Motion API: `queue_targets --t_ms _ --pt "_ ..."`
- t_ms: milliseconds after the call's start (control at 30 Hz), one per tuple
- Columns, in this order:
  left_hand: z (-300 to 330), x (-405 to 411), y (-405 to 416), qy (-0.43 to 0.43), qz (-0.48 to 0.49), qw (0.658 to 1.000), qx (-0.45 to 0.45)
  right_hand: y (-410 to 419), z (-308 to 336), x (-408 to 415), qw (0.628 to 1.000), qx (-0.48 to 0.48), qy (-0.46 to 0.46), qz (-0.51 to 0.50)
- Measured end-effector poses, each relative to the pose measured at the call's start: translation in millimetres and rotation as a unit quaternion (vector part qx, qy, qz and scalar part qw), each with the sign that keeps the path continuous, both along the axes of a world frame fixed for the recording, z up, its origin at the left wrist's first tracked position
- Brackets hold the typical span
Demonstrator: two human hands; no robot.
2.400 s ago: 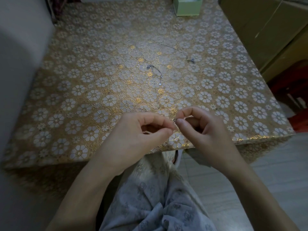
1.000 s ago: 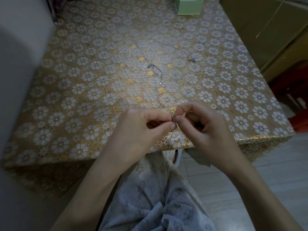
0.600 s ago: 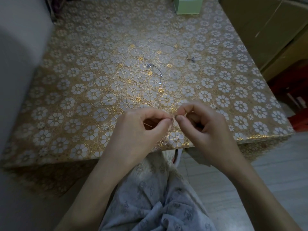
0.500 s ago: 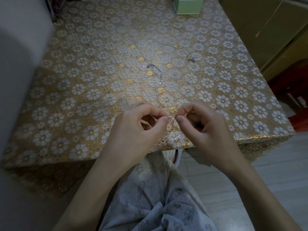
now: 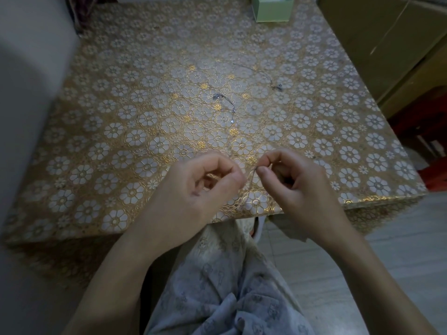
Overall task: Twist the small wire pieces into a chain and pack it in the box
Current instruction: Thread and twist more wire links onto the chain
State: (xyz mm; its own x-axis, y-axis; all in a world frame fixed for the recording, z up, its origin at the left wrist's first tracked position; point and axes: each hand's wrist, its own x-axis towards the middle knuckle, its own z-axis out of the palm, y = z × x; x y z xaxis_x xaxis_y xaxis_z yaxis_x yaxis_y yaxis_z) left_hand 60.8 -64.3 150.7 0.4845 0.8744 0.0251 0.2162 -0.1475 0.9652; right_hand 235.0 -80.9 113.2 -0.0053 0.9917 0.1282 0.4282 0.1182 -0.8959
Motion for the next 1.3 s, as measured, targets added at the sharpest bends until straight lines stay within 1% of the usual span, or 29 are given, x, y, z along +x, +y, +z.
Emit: queue_targets --t_ms 33,100,233,367,433,533,600,667,800,967,1133,1300 --pt "0 0 -1 0.024 -0.014 0.999 0.016 0 0 0 1.0 -0.009 0.017 -0.002" --pt "-3 1 -3 0.076 -0.045 0.995 0.055 1 2 -1 0.996 -0.032 0.083 0.001" --pt "-10 5 -4 0.147 -0.088 0.979 0.11 0 11 -1 0.97 -0.087 0.227 0.008" --pt "-16 3 -3 0.202 -0.112 0.966 0.12 -1 14 1 0.947 -0.135 0.292 0.02" --pt "-18 3 -1 0.202 -0.069 0.969 0.12 -1 16 2 0.939 -0.147 0.309 0.03" --pt "-14 5 3 0.128 0.061 0.987 0.081 -1 17 2 0.938 -0.149 0.31 0.046" --pt "-11 8 5 0.087 0.097 0.99 0.055 -1 17 2 0.943 -0.141 0.296 0.061" --pt "-9 11 4 0.061 0.099 0.993 0.033 -1 17 0 0.948 -0.128 0.282 0.077" --pt "-7 14 4 0.043 0.103 0.994 0.016 -1 18 0 0.955 -0.114 0.263 0.083" --pt "-6 14 5 0.065 0.087 0.994 0.018 -2 19 1 0.961 -0.096 0.247 0.083" --pt "-6 12 5 0.061 0.074 0.995 0.034 -2 18 0 0.963 -0.088 0.239 0.091" --pt "-3 13 4 0.074 0.089 0.992 0.047 -4 20 0 0.967 -0.093 0.224 0.078"
